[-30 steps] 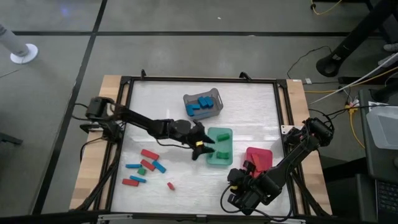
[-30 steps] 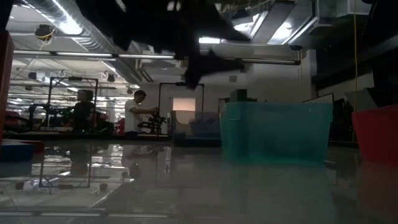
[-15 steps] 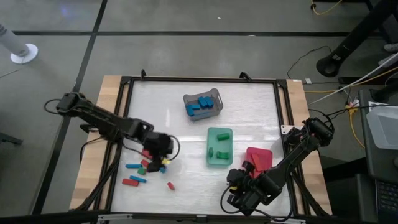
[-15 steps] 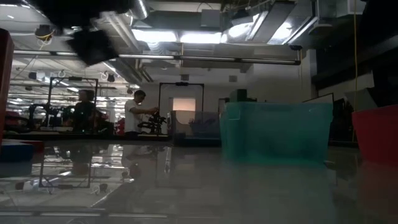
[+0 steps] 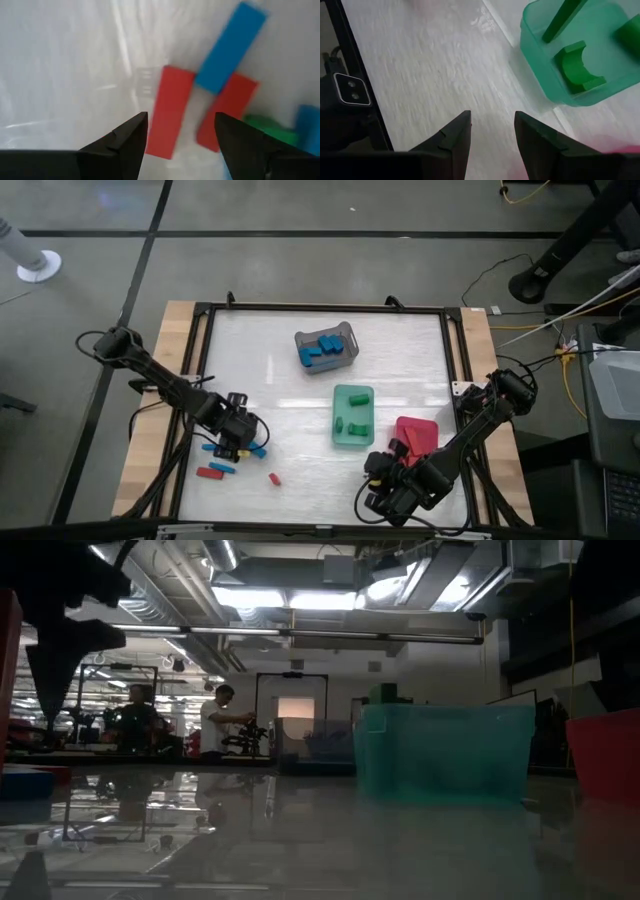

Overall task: Sort blocks
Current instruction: Put the red block into the pink bin

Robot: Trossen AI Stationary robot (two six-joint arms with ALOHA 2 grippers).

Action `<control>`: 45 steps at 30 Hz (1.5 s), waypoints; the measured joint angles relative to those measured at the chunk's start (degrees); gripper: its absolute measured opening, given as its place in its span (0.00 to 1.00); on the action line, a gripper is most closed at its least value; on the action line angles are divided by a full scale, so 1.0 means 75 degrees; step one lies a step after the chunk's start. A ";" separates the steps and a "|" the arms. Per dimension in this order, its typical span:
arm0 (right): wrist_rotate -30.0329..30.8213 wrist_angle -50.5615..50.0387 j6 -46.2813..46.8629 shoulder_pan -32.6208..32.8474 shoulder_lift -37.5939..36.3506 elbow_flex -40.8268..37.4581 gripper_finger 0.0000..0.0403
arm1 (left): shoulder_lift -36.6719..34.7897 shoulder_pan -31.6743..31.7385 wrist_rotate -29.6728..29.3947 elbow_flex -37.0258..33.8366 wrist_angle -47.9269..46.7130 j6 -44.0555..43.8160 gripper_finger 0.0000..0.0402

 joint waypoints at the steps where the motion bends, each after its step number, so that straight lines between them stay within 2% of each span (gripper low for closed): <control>1: 0.0000 0.0042 0.0000 0.0000 0.0000 0.0000 0.38 | 0.0000 -0.0006 -0.0132 -0.0103 0.0025 0.0000 0.54; 4: 0.0000 0.0108 0.0000 0.0000 0.0000 0.0000 0.38 | 0.0000 -0.0004 -0.0338 -0.0397 0.0188 -0.0001 0.54; 11: 0.0000 0.0117 0.0000 0.0000 0.0000 0.0000 0.38 | 0.0006 0.0020 -0.0339 -0.0981 0.0950 0.0000 0.54; 22: 0.0000 0.0120 0.0003 0.0000 0.0000 0.0000 0.38 | 0.0006 0.0023 -0.0327 -0.1653 0.1401 -0.0144 0.54; 26: 0.0003 0.0120 0.0003 0.0000 0.0000 0.0000 0.38 | -0.0023 0.0020 -0.0278 -0.1848 0.1560 -0.0247 0.47; 31: 0.0282 0.0121 -0.0048 0.0000 0.0000 0.0000 0.38 | -0.0021 0.0019 -0.0222 -0.1886 0.1686 -0.0293 0.29; 37: 0.0781 0.0444 -0.1001 0.0000 0.0000 0.0000 0.38 | -0.0032 0.0027 -0.0211 -0.1749 0.1836 -0.0405 0.27; 41: 0.1009 0.1028 -0.2104 0.0000 0.0000 0.0000 0.38 | -0.0044 0.0029 -0.0107 -0.1258 0.1453 -0.0665 0.27; 45: 0.1360 0.1761 -0.3420 0.0000 0.0000 0.0000 0.38 | -0.0038 0.0029 0.0100 -0.0696 0.1460 -0.0273 0.27</control>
